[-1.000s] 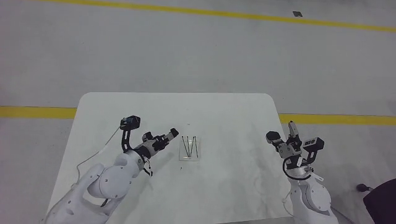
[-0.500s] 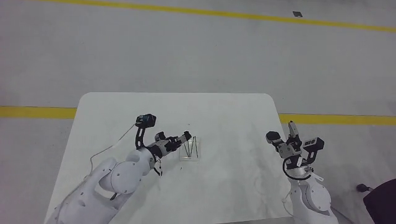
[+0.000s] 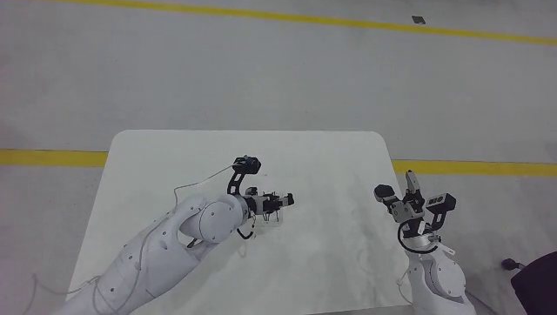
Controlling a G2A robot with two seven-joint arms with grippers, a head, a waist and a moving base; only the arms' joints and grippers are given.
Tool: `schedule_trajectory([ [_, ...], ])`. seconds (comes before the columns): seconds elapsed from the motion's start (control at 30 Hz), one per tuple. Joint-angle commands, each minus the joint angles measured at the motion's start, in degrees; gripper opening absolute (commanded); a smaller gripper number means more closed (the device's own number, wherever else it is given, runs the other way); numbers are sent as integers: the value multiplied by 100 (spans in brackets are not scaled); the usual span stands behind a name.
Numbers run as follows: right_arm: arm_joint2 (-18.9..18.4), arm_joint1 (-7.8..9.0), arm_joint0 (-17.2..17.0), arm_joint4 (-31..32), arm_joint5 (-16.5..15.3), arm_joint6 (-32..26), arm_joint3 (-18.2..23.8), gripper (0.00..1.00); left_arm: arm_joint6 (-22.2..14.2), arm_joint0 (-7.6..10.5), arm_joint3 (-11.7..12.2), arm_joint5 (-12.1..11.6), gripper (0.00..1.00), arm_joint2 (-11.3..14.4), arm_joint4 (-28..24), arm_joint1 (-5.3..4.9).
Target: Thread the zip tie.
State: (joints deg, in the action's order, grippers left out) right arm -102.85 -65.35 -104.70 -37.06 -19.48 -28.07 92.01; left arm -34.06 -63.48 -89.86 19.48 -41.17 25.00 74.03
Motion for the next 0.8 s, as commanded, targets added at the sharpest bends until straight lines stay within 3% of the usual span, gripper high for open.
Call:
schedule_trajectory([
  [0.0, 0, 0, 0, 0, 0, 0, 0, 100, 0, 0, 0, 0, 100, 0, -1, 0],
  [0.3, 0, 0, 0, 0, 0, 0, 0, 100, 0, 0, 0, 0, 100, 0, -1, 0],
  [0.4, 0, 0, 0, 0, 0, 0, 0, 100, -46, 116, -35, 0, 100, 145, 585, 5],
  [0.47, 0, 0, 0, 0, 0, 0, 0, 100, -315, 170, -22, 0, 100, 177, 835, 48],
  [0.63, 0, 0, 0, 0, 0, 0, 0, 100, -1042, 259, 117, 0, 100, 190, 1678, 280],
  [0.73, 0, 0, 0, 0, 0, 0, 0, 100, -1561, 282, 357, 0, 100, 99, 2227, 543],
  [0.77, 0, 0, 0, 0, 0, 0, 0, 100, -1695, 260, 422, 0, 100, 41, 2397, 675],
])
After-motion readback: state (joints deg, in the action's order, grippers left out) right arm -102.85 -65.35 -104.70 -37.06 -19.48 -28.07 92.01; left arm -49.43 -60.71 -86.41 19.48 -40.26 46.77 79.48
